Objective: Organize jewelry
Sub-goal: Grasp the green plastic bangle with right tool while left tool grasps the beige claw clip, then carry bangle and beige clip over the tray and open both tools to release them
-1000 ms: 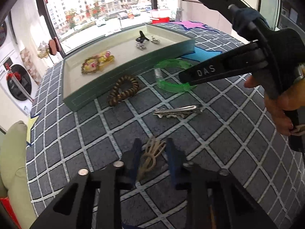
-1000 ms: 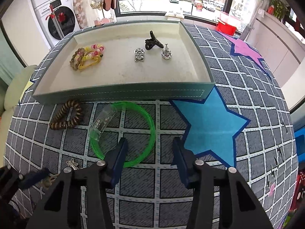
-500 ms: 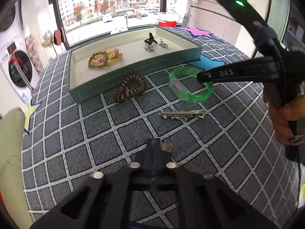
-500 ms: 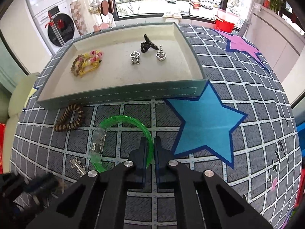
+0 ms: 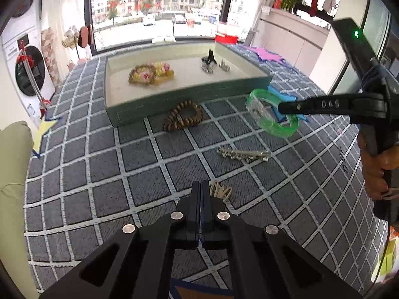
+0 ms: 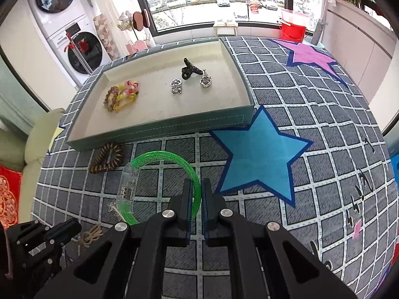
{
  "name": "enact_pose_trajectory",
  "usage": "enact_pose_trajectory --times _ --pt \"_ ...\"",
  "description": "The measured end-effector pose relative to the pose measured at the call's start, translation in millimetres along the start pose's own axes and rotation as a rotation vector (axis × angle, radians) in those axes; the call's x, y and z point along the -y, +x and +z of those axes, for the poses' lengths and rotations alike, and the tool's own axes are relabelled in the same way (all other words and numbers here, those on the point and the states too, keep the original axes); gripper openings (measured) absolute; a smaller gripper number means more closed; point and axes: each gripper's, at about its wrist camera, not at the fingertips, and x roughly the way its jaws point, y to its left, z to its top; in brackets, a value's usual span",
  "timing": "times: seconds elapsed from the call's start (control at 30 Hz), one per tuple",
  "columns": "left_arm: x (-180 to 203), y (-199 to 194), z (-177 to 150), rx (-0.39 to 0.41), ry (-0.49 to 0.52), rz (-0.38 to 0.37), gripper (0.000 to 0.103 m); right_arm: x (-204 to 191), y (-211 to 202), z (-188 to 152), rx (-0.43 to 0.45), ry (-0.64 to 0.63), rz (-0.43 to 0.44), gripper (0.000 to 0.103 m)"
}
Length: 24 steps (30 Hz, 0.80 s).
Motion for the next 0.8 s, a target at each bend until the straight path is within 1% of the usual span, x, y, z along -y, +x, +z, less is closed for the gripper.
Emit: enact_pose_trajectory --times 0.07,0.1,0.17,0.23,0.3,0.33,0.37,0.4,0.43,0.63,0.8 --pt "0.2 -10.1 -0.6 0.043 0.01 0.017 0.014 0.5 -3.7 -1.9 0.001 0.003 0.012 0.008" --pt "0.4 -13.3 -0.5 0.049 0.02 0.016 0.014 0.5 -5.7 -2.9 0.003 0.003 0.016 0.008" --pt "0.3 -14.5 0.5 0.044 0.055 0.018 0.014 0.6 -10.7 -4.8 0.008 0.003 0.024 0.008" --pt "1.1 -14.1 -1.7 0.037 0.095 0.036 0.014 1.1 -14.8 -6.4 0.012 0.008 0.035 0.008" --pt "0.4 -12.0 -4.7 0.018 0.114 0.036 0.016 1.4 -19.6 -8.4 0.016 0.017 0.05 0.008" --pt "-0.7 -10.4 -5.9 0.008 0.117 0.034 0.026 1.2 -22.1 -9.5 0.018 0.019 0.057 0.008" --pt "-1.5 -9.5 -7.7 -0.002 0.119 0.033 0.092 0.7 -24.5 -10.9 0.021 0.018 0.061 0.008" --pt "-0.7 -8.1 -10.4 -0.001 0.123 0.051 0.103 -0.1 -27.2 -12.5 0.023 0.015 0.065 0.008" --pt "0.0 -3.8 -13.1 0.014 0.141 0.074 0.103 -0.9 -29.5 -13.9 0.025 0.012 0.068 0.008" --pt "6.6 12.8 -13.7 0.027 0.21 0.111 0.103 -4.1 -42.1 -20.8 0.038 0.003 0.08 0.008" --pt "11.3 37.0 -6.5 -0.014 0.275 0.074 0.103 -3.7 -47.0 -25.2 0.042 0.004 0.084 0.008"
